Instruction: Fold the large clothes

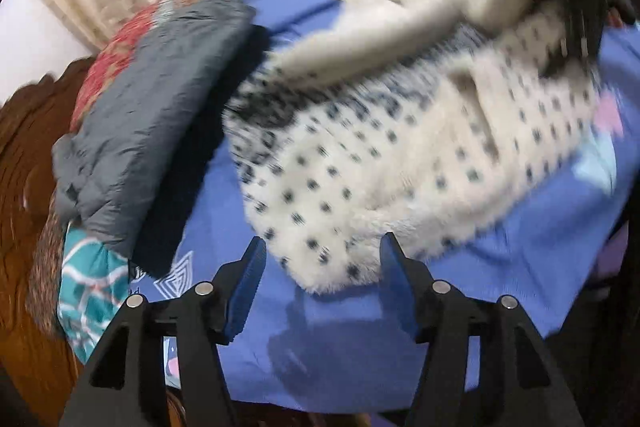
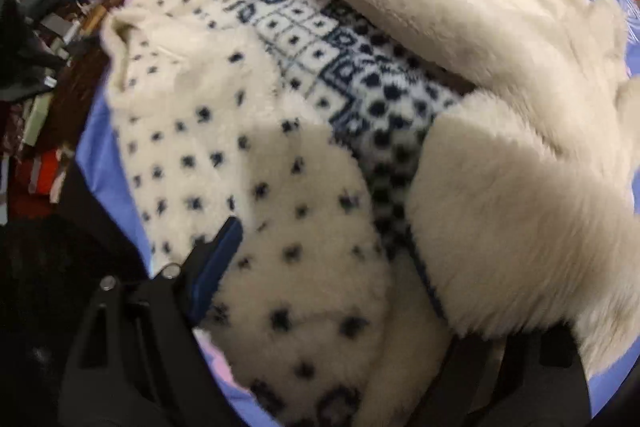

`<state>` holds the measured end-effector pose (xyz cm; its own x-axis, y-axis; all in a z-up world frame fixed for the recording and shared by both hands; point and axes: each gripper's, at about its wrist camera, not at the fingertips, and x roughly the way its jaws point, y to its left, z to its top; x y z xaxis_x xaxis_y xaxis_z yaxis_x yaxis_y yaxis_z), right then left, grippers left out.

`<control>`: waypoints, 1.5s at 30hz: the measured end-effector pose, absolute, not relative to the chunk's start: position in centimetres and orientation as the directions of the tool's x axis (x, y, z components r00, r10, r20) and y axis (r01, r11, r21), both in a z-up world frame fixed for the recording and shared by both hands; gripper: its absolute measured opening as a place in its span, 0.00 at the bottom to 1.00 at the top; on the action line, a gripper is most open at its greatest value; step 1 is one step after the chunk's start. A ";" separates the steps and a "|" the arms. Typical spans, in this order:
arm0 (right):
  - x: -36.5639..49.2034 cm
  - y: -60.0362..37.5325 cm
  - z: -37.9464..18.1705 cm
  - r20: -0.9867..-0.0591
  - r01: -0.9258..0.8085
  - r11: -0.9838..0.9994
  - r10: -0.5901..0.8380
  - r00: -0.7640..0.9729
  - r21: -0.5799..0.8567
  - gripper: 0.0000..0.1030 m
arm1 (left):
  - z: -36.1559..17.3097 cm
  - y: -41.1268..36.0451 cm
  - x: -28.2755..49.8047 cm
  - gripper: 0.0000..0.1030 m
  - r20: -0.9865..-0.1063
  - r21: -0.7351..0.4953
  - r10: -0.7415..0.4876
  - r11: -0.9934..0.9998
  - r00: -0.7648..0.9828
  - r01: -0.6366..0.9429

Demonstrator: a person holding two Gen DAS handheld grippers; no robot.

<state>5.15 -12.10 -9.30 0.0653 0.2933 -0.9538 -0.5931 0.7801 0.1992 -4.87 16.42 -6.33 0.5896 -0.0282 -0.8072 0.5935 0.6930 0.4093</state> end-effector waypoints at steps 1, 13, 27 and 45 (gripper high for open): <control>4.6 -12.3 -9.1 -0.949 -0.588 0.781 0.309 0.069 0.211 0.78 | -6.5 16.6 -4.8 0.77 -0.811 0.403 -0.033 0.691 0.583 0.600; -0.5 -12.3 -7.9 -0.925 -0.580 0.773 0.371 0.087 0.256 0.59 | -5.8 18.8 -5.3 0.78 -0.821 0.394 -0.080 0.637 0.565 0.663; -5.0 -14.4 -6.8 -0.889 -0.439 0.862 0.386 0.246 0.252 0.14 | -10.5 14.7 -1.7 0.47 -0.836 0.460 -0.020 0.517 0.548 0.722; -21.6 -23.1 34.5 0.013 -0.166 0.984 0.167 0.986 -0.066 0.10 | 27.4 9.5 -10.2 0.34 -0.107 0.091 -0.429 0.894 0.897 0.439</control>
